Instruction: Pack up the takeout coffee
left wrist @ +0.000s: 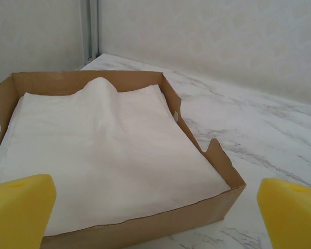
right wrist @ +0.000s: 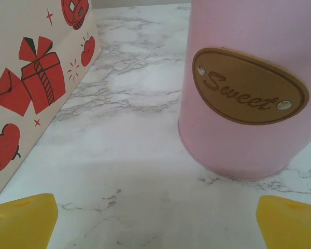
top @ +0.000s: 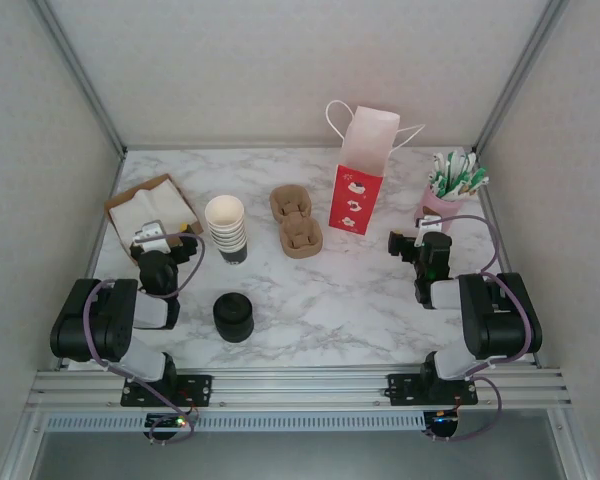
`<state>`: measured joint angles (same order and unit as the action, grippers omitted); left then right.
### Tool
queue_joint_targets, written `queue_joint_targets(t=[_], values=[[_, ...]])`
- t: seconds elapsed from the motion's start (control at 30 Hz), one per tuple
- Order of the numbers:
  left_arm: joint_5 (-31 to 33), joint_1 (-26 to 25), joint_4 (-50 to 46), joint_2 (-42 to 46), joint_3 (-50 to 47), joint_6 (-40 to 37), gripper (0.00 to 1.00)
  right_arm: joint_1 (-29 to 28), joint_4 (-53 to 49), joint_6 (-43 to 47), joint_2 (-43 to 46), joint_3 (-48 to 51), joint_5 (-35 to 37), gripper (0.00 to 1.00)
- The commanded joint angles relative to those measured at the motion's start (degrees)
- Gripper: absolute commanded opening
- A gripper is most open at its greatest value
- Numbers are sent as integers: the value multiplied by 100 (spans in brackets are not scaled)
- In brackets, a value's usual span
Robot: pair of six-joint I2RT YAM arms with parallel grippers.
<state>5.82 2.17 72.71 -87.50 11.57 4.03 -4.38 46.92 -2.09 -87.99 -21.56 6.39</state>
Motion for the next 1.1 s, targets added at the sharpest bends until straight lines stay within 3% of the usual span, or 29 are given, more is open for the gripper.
queue_joint_targets(t=[0.0, 0.77, 0.83, 1.07], values=[[94, -42, 257, -56, 69, -54, 99, -10, 72, 51, -17, -85, 152, 99], [-9, -42, 233, -40, 71, -96, 100, -10, 95, 66, -9, -77, 135, 99], [-178, -50, 26, 71, 134, -172, 100, -18, -136, 90, 175, -118, 66, 99], [255, -46, 350, 801, -361, 3, 100, -27, -919, -48, 1302, 17, 356, 99]])
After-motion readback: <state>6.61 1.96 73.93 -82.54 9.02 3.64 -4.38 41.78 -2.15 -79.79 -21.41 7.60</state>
